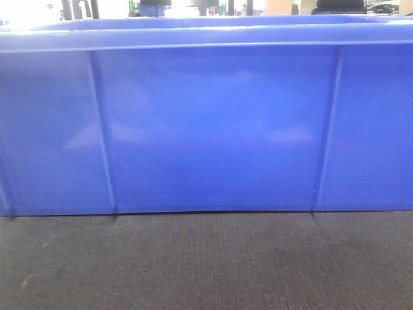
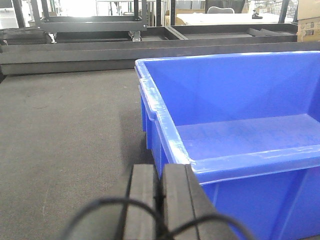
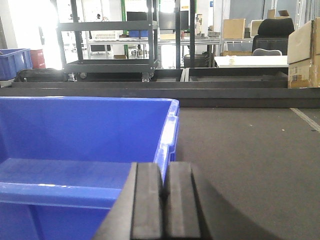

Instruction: Move blue bin to conveyor side

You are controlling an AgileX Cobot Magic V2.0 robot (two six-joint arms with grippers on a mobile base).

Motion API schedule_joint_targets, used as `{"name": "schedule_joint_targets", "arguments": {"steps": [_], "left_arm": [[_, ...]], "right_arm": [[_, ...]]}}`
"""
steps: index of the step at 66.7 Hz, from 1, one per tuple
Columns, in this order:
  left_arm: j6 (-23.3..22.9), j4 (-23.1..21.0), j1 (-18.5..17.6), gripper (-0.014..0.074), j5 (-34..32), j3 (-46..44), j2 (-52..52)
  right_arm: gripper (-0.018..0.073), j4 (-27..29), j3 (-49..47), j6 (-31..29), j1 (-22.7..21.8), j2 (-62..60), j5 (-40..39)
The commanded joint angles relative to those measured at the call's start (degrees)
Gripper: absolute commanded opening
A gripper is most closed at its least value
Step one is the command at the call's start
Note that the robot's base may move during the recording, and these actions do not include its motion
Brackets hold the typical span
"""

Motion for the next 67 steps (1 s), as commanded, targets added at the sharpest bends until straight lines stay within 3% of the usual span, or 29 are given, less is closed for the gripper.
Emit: {"name": "schedule_joint_targets", "arguments": {"steps": [1,19,28,38,56,59,67], "left_arm": [[-0.27,-0.03,-0.18,-0.0018,-1.4,-0.02,-0.39],[-0.27,0.27,-0.03,-0.0018,-1.28,0.21,-0.64],[-0.27,0.85,3.83,-0.0018,-3.27,3.98,-4.3],[-0.27,0.85,7.64,-0.0018,-9.38,12.08,-10.7],[-0.27,0.85,8.29,-0.0018,-28.38,25.69,-11.56],[-0.27,0.85,8.29,-0.0018,-24.6,25.69,-11.56],[-0.27,0.85,8.29,-0.0018,-23.97,25.69,-11.56]], "right_arm": [[-0.0078,-0.77,0.28,-0.36,-0.14,-0.36,-1.67],[-0.0078,-0.77,0.28,-0.36,-0.14,-0.36,-1.67],[-0.0078,-0.77,0.28,-0.36,-0.14,-0.36,-1.67],[-0.0078,-0.77,0.28,-0.36,-0.14,-0.36,-1.67],[-0.0078,-0.77,0.28,-0.36,-0.14,-0.52,-1.65],[-0.0078,-0.77,0.28,-0.36,-0.14,-0.52,-1.65],[-0.0078,-0.77,0.28,-0.36,-0.14,-0.52,-1.65]]}}
